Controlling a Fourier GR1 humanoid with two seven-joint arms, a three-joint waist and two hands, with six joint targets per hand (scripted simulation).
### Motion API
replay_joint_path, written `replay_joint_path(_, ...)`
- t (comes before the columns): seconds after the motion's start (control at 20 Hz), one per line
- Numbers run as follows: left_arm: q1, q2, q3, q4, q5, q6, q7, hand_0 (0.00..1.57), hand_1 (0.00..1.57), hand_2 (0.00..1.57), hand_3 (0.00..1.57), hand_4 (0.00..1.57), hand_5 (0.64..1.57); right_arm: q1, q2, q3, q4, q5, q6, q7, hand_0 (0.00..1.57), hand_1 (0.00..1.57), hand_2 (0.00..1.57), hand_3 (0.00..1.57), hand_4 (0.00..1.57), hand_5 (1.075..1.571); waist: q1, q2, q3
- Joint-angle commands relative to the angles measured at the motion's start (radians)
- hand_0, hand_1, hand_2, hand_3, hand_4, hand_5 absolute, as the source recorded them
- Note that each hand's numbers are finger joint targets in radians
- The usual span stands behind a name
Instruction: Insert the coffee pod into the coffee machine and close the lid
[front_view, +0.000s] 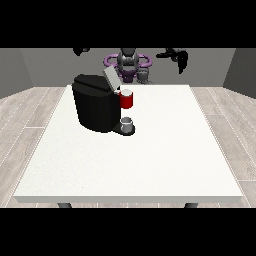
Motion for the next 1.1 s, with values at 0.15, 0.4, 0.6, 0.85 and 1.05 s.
replay_joint_path(0.15,0.065,-0.01,-0.034,-0.149,0.056,-0.014,0.014,0.0,0.0,0.0,0.0,0.22,1.571,-0.082,0.016,0.057,0.006,0.07,0.0,-0.014,0.0,0.0,0.0,0.0,0.24,1.571,0.044,0.077,0.0002)
replay_joint_path(0.4,0.153,-0.034,-0.076,-0.288,0.097,0.023,0.083,0.0,0.0,0.0,0.0,0.0,1.571,-0.112,0.021,0.075,-0.005,0.076,0.034,0.017,0.0,0.0,0.0,0.0,0.0,1.571,0.022,0.097,0.0002)
replay_joint_path(0.6,0.209,-0.043,-0.154,-0.379,0.161,0.058,0.12,0.0,0.0,0.0,0.0,0.0,1.571,-0.155,0.037,0.051,0.063,0.051,0.049,0.005,0.0,0.0,0.0,0.0,0.0,1.571,0.034,0.129,0.0002)
replay_joint_path(0.85,0.17,0.01,-0.123,-0.42,0.172,0.052,0.112,0.0,0.0,0.0,0.0,0.0,1.571,-0.254,0.009,-0.02,0.141,0.006,0.07,-0.002,0.0,0.0,0.0,0.0,0.0,1.571,0.034,0.23,0.0002)
replay_joint_path(1.05,0.243,-0.041,-0.219,-0.482,0.152,0.141,0.131,0.0,0.0,0.0,0.0,0.0,1.571,-0.254,0.017,-0.003,0.191,0.03,0.086,-0.036,0.0,0.0,0.0,0.0,0.0,1.571,0.011,0.225,0.0002)
